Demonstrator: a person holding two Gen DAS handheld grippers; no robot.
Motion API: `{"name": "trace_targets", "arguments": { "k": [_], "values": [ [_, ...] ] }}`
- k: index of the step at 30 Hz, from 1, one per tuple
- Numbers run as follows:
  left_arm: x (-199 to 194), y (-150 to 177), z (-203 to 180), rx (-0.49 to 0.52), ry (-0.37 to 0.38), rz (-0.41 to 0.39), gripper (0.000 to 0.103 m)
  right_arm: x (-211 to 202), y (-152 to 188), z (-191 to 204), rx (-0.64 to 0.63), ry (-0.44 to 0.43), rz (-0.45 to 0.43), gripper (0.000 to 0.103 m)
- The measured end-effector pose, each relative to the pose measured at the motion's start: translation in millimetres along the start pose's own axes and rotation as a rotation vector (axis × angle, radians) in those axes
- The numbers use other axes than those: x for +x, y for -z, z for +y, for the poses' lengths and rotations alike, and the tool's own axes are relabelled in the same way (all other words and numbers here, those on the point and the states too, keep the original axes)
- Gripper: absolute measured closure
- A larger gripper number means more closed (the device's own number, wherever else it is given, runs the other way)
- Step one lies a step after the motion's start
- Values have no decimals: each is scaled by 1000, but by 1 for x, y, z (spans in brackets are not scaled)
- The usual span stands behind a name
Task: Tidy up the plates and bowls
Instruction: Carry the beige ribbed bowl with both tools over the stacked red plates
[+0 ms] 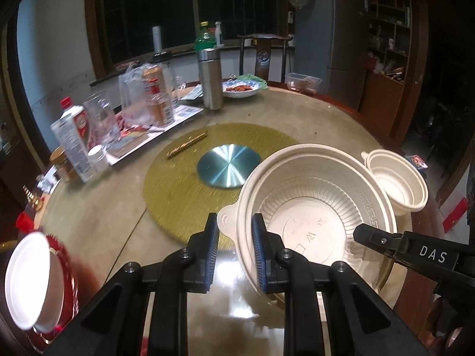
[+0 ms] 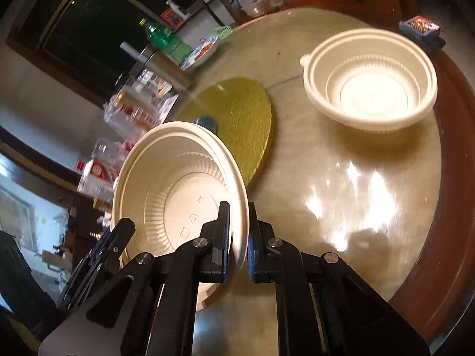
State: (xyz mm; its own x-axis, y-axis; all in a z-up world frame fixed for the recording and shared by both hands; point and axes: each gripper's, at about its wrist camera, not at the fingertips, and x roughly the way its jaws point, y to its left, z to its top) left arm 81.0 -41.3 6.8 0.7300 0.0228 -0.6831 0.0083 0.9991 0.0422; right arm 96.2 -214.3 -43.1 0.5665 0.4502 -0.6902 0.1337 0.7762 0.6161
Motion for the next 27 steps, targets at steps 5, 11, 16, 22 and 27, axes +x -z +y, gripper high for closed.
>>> {"name": "trace_targets", "arguments": {
  "k": [5,11,16,22,27],
  "values": [
    [-8,15,10,-24,-11,19,82,4,20,2,-15,-18,35,94],
    [-14,31,23,-45,-16,43,82,10,35,6,-34,-20,61,93],
    [-14,39,33,-68,-19,63,82,19,43,13,-55,-13,86,93],
    [-15,45,43,-91,-21,76,82,23,50,17,-75,-10,105,93],
    [-15,47,50,-111,-21,82,82,25,54,21,-90,-12,114,93]
  ]
}}
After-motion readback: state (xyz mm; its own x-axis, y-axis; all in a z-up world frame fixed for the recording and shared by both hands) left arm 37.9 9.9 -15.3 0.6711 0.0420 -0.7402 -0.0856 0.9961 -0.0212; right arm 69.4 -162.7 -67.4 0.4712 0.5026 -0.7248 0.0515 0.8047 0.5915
